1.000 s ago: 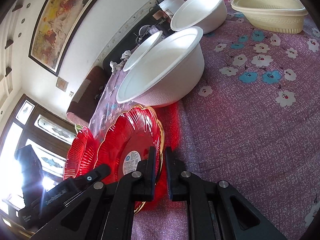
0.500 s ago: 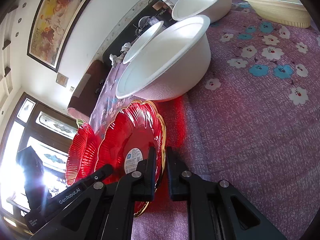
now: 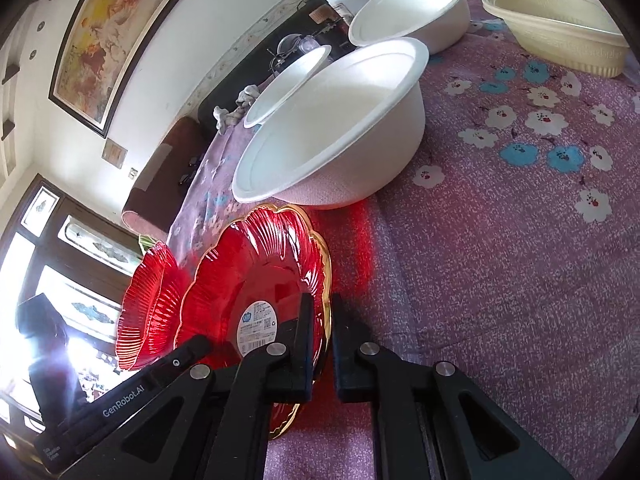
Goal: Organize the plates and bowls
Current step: 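Grasp the stacked red plates' rim with the left gripper while the right gripper holds, then lift the stacked red plates with both grippers and carry toward the table edge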
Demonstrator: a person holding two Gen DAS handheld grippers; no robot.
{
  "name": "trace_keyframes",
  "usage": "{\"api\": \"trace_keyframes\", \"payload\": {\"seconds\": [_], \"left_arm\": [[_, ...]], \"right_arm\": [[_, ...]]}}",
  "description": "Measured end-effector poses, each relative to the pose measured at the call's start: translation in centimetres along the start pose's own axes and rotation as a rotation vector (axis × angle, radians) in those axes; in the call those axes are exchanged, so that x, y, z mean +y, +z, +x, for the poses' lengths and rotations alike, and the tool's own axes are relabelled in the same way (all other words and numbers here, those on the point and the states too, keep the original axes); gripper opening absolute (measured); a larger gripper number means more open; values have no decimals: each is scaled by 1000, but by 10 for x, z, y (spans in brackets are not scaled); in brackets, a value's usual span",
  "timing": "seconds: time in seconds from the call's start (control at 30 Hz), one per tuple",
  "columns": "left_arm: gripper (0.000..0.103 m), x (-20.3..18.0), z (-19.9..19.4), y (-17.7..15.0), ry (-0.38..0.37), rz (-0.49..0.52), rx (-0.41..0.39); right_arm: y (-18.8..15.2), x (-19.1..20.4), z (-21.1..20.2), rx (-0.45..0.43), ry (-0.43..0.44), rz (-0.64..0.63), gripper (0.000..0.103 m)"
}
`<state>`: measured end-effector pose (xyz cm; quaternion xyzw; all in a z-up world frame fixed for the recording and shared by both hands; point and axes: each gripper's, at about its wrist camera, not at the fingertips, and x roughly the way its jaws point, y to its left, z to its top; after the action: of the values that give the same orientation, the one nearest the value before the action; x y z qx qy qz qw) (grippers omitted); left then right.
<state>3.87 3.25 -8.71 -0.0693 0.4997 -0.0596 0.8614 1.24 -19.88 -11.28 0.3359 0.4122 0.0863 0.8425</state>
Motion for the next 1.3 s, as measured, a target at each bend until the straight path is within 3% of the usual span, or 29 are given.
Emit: {"api": "trace_keyframes", "payload": {"seconds": [0.23,0.47,0.8,1.0,1.3], "left_arm": [[17,7,-16,-8,17,4,-20],[17,23,-51,-15,24,-15,-89],[18,59,-126,12,117,-27,-264],[20,101,-128,40,201,-60,-261],[20,164,-94,70,290,-115,-185]], "right_arm": [[-8,2,-4,23,21,5,7],[-17,29,-18,8,52,-52,8],[-12,116,-33,-47,133,-188,8],[-9,172,6,-10,164,-242,8],[-9,213,91,102,163,-251,9]]}}
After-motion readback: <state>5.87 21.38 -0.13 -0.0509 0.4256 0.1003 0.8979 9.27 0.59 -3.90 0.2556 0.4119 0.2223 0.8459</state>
